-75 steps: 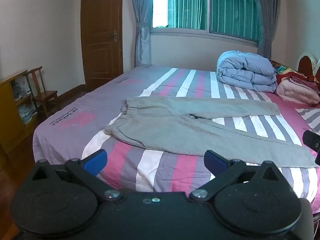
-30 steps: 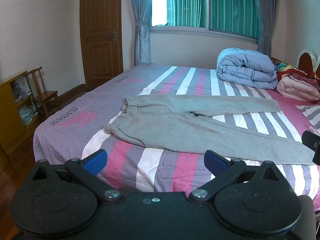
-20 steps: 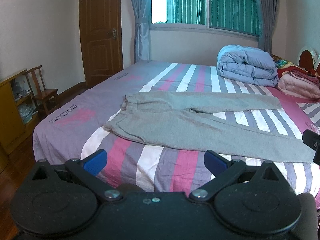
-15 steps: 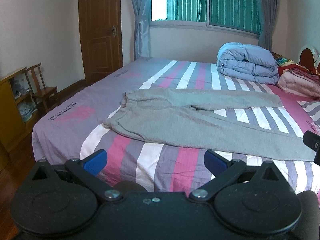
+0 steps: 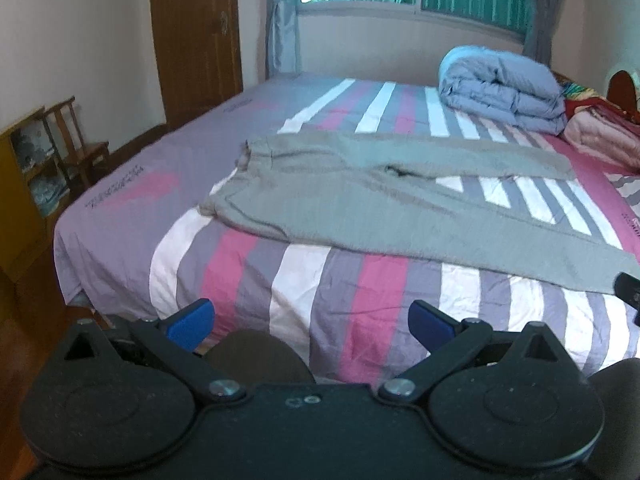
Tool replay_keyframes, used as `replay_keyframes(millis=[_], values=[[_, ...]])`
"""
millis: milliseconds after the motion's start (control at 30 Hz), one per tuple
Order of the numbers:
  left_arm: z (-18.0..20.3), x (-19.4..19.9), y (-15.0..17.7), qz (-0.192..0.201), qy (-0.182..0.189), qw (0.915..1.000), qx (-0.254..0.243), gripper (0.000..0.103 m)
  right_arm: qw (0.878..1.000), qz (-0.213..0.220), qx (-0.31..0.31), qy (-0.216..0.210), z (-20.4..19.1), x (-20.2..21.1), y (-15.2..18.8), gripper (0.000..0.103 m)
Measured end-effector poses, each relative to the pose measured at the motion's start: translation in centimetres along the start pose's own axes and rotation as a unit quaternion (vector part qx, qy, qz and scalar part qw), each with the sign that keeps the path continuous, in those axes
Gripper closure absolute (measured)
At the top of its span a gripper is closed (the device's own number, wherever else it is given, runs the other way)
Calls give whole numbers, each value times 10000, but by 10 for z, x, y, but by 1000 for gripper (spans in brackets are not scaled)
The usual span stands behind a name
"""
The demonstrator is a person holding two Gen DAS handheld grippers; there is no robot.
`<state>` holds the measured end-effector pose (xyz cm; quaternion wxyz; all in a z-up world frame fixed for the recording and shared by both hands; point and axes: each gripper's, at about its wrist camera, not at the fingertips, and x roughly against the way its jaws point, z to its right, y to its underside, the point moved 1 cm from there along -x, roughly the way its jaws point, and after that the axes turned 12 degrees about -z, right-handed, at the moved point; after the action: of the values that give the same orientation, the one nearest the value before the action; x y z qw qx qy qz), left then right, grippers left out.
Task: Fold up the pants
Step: 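Move both open grippers down toward the waistband of the grey sweatpants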
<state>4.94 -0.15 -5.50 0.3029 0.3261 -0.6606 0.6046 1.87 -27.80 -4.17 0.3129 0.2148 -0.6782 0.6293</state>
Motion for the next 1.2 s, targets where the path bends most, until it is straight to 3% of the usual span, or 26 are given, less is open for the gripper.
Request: replay_keyframes(millis=[233, 433, 633, 867, 1067, 1200], values=[[-2, -25, -27, -89, -267, 9996, 42, 6, 9994, -281, -211, -31, 14, -31, -4, 0], [3, -40, -67, -246, -62, 9995, 192, 6, 9995, -270, -112, -127, 16, -48, -29, 0], [1, -61, -118, -291, -158, 9993, 188, 6, 9982, -191, 250, -504, 6, -70, -66, 0], [-4, -84, -179, -80, -449, 9990, 27, 6, 9942, -125, 819, -688, -25, -114, -116, 0], [-19, -133, -229, -287, -214, 9991, -219, 7, 9888, -133, 1045, -1057, -48, -161, -168, 0], [-43, -179, -260, -392, -600, 9967, -374, 14, 9763, 21, 1538, -1525, -69, -202, -203, 0]])
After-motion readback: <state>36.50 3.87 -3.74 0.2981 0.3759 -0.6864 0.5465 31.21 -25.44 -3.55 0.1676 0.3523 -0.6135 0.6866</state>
